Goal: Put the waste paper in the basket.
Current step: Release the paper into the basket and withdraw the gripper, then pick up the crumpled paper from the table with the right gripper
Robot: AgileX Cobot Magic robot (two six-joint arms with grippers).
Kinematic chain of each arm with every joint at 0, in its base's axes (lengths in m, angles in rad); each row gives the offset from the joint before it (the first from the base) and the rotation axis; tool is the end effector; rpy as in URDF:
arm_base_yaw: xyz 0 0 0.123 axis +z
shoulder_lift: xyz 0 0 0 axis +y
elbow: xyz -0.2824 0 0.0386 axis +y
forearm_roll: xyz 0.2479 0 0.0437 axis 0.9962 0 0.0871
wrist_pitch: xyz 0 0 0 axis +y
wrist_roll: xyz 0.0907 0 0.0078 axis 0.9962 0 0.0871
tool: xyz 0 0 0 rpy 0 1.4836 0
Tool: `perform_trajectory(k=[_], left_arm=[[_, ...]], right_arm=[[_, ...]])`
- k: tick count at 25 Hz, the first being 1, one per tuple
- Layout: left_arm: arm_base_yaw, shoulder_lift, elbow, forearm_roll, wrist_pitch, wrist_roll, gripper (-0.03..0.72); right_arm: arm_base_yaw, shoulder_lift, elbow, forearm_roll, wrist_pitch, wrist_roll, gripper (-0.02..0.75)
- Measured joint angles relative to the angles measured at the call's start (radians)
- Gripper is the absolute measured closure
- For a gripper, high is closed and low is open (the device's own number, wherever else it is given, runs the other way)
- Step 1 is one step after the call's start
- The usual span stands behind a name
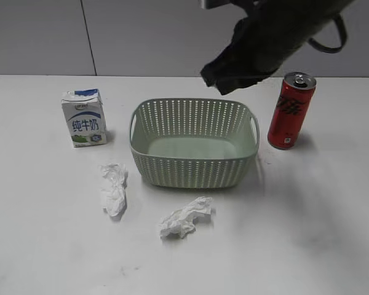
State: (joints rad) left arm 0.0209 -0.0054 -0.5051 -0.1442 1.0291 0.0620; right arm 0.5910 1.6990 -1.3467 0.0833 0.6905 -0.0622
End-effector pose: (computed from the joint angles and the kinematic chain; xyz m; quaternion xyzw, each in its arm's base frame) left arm -0.0052 -0.0113 0.2818 0.0193 0.8397 -0.0497 0.5405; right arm 0.3084 0.2128 0.2794 -0.2841 0.9091 0.1128 0.2828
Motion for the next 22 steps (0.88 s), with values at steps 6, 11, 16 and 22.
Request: perform_trajectory(k=[6, 11, 16, 22], left_arm=[[0.0, 0.0, 0.0, 0.0, 0.0, 0.0, 0.101], [0.0, 0.0, 0.0, 0.0, 0.0, 0.0, 0.101], [0.0, 0.0, 0.0, 0.0, 0.0, 0.0, 0.101], [0.0, 0.0, 0.0, 0.0, 0.0, 0.0, 0.101]], right_arm=[[0.001, 0.288, -0.268, 0.017, 0.204, 0.0, 0.496], [0.001, 0.399, -0.407, 0.012, 0.318, -0.002, 0.131], [0.001, 0.4, -0.5, 0.008, 0.453, -0.002, 0.139], [0.01, 0.296, -0.444, 0.107, 0.491, -0.017, 0.143]])
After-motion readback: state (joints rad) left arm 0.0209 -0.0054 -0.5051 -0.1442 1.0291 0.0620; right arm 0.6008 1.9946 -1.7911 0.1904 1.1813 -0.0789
